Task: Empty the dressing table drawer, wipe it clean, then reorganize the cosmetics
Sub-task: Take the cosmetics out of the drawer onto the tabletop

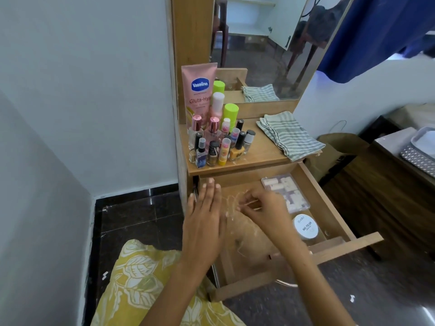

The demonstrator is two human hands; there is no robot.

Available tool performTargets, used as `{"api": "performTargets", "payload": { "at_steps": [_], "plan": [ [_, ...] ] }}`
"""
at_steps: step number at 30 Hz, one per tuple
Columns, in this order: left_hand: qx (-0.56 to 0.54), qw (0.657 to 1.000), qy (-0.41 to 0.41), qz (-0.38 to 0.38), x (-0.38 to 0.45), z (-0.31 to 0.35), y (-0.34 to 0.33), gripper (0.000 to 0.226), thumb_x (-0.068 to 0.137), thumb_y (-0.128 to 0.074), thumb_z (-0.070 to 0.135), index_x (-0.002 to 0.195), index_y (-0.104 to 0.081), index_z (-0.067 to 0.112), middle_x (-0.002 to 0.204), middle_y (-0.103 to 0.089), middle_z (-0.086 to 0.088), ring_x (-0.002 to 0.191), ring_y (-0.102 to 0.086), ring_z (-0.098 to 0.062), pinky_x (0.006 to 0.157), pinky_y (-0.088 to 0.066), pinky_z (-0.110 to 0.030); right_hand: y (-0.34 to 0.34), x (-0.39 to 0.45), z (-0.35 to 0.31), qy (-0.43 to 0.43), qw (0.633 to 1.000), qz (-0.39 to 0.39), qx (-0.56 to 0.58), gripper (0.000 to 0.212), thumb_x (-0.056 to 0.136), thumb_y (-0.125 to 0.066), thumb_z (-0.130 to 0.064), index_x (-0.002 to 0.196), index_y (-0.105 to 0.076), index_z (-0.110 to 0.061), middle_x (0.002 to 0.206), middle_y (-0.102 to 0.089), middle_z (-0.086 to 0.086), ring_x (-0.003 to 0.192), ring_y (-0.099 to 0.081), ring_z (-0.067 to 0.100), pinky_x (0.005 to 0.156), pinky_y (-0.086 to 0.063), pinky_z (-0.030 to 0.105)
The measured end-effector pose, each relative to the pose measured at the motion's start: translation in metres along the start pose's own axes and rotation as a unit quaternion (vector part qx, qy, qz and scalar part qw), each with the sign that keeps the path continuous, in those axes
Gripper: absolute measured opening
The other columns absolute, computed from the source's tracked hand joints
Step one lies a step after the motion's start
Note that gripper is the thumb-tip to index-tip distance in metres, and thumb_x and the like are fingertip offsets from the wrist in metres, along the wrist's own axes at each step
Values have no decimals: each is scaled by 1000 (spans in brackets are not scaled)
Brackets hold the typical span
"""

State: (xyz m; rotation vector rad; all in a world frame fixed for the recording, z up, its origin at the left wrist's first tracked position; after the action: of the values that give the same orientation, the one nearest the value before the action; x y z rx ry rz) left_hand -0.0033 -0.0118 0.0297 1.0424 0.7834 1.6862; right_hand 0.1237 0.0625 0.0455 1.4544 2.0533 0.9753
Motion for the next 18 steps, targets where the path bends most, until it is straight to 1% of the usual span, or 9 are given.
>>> {"api": "performTargets", "payload": {
  "at_steps": [2, 3, 5, 6, 9, 12, 14, 16, 18],
  "plan": [
    [-62, 996, -63, -29, -6, 14, -5, 50, 98, -43, 29, 144, -31, 15, 145, -40, -3, 133, -39, -17, 110, -27, -30, 9, -12, 23, -13, 986, -87, -138, 14, 80, -73, -26, 94, -68, -26, 94, -69, -12, 81, -63, 1, 81, -54, 29],
    [-86, 992, -88, -40, -8, 20, -6, 49, 97, -45, 28, 143, -35, 15, 134, -54, -2, 120, -52, -15, 100, -39, -26, 14, -17, 33, -22, 970, -125, -207, 20, 83, -69, -31, 102, -66, -30, 103, -68, -13, 88, -63, 4, 83, -53, 30],
    [-110, 985, -124, -40, -7, 30, -6, 46, 95, -48, 24, 140, -42, 12, 107, -68, -1, 93, -63, -13, 79, -51, -24, 28, -26, 50, -54, 942, -151, -295, 27, 84, -65, -40, 111, -62, -36, 113, -65, -12, 97, -63, 10, 83, -51, 30],
    [-116, 984, -133, -34, -5, 34, -7, 45, 94, -48, 22, 138, -45, 11, 100, -70, -1, 87, -64, -14, 75, -52, -27, 33, -29, 56, -72, 936, -148, -311, 28, 83, -65, -43, 111, -61, -37, 112, -65, -12, 97, -62, 11, 82, -51, 29],
    [-137, 978, -154, -39, 3, 49, -20, 42, 92, -49, 14, 134, -49, 9, 99, -69, -3, 91, -63, -17, 78, -51, -35, 37, -40, 73, -133, 924, -162, -320, 33, 82, -67, -41, 113, -61, -33, 109, -64, -8, 99, -60, 13, 78, -50, 28],
    [-126, 975, -176, -52, 8, 58, -36, 38, 90, -53, 7, 128, -54, 9, 101, -68, -4, 93, -61, -19, 76, -50, -36, 32, -41, 80, -159, 916, -165, -328, 32, 82, -66, -27, 113, -62, -25, 105, -64, -3, 97, -60, 17, 72, -48, 27],
    [-108, 978, -173, -48, 11, 58, -44, 35, 90, -54, 9, 125, -57, 10, 104, -68, -3, 96, -61, -19, 78, -48, -35, 29, -36, 80, -162, 919, -156, -324, 30, 82, -65, -17, 112, -65, -22, 105, -66, 0, 96, -63, 18, 76, -53, 27],
    [-80, 983, -161, -40, 12, 56, -49, 33, 91, -53, 13, 124, -58, 10, 109, -66, -4, 101, -60, -19, 83, -46, -35, 28, -31, 79, -175, 929, -142, -295, 27, 81, -67, -15, 107, -66, -21, 102, -67, 1, 90, -65, 19, 78, -57, 32],
    [-44, 989, -140, -23, 15, 52, -49, 34, 90, -54, 13, 124, -57, 8, 116, -64, -6, 105, -59, -21, 89, -45, -37, 30, -23, 72, -172, 956, -100, -214, 21, 77, -73, -19, 97, -69, -18, 94, -68, 1, 83, -65, 16, 75, -58, 35]
  ]
}}
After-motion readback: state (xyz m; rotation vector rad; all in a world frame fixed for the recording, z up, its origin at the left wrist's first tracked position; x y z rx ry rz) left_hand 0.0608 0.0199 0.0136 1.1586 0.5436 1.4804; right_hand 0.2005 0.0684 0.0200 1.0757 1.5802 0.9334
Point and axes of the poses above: each hand's wrist, its own x-axis towards the middle knuckle, its own y-axis out of the back of the hand, z = x × y, the point moved 7 cm from there along x, towards the middle knuckle
